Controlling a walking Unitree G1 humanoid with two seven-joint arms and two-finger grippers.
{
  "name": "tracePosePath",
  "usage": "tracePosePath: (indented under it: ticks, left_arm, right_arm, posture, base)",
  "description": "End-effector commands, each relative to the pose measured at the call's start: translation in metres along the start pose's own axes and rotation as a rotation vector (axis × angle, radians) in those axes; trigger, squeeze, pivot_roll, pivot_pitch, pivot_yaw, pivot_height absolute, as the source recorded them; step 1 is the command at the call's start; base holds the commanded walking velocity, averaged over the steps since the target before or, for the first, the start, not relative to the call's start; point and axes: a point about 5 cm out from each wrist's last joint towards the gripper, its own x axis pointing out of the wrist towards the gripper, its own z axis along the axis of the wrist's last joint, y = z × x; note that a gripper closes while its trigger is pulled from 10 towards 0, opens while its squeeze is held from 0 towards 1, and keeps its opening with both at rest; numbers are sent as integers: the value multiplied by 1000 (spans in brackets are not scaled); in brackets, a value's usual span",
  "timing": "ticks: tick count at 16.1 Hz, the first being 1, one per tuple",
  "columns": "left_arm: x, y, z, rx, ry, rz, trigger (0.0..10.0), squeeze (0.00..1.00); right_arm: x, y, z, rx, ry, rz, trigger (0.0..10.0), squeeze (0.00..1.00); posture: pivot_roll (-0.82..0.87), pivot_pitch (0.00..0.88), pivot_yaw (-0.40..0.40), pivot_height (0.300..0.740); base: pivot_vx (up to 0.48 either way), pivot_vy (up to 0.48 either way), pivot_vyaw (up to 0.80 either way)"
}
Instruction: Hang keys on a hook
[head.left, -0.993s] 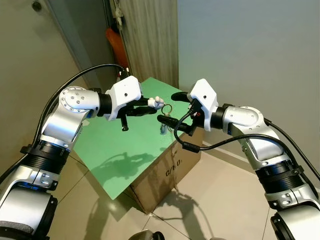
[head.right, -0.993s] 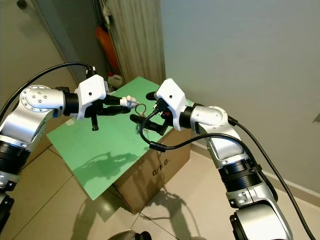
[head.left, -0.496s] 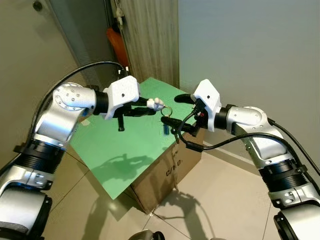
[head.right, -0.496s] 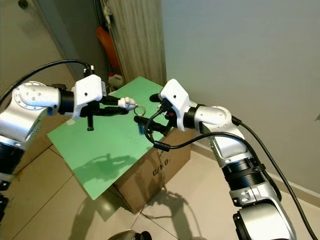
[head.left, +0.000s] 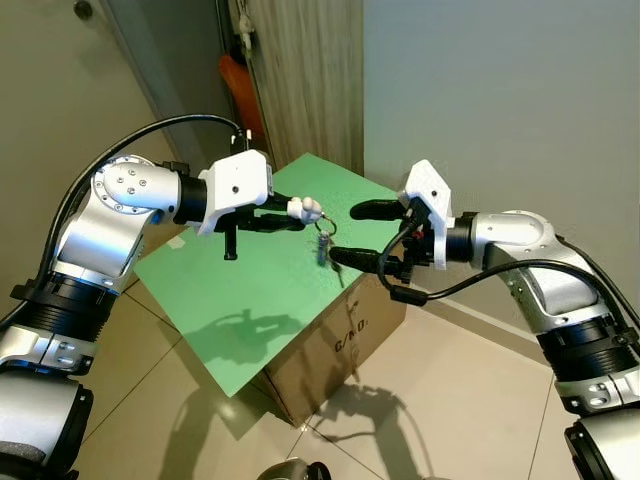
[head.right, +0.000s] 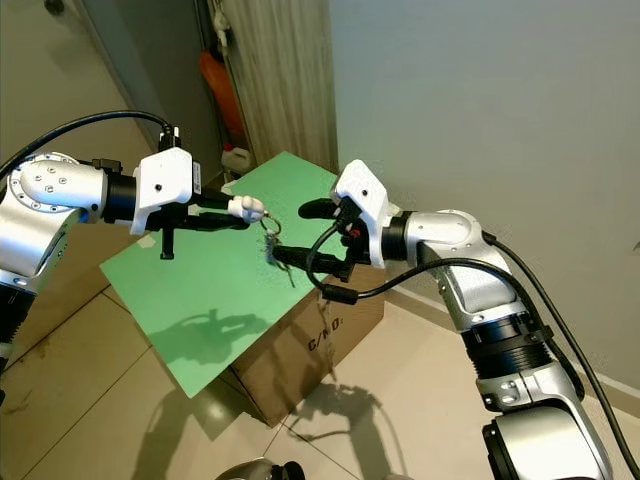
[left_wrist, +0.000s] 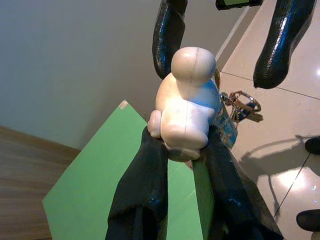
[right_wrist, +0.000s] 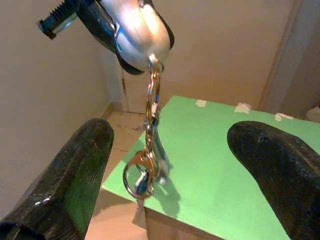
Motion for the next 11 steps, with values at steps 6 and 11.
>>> tracePosePath:
  ticks: [6, 11]
  left_arm:
    - [-3, 6, 6, 22, -6, 1, 0, 0]
    - [-1, 6, 7, 22, -12, 2, 0, 0]
  right_arm:
    - [6, 4, 23, -46, -52, -8, 10000, 0]
    - [12, 7, 23, -35, -61, -17, 6078, 0]
  posture:
    - [-224, 0, 156, 740]
    - [-223, 0, 155, 740]
  base:
    - [0, 0, 0]
    - [0, 0, 0]
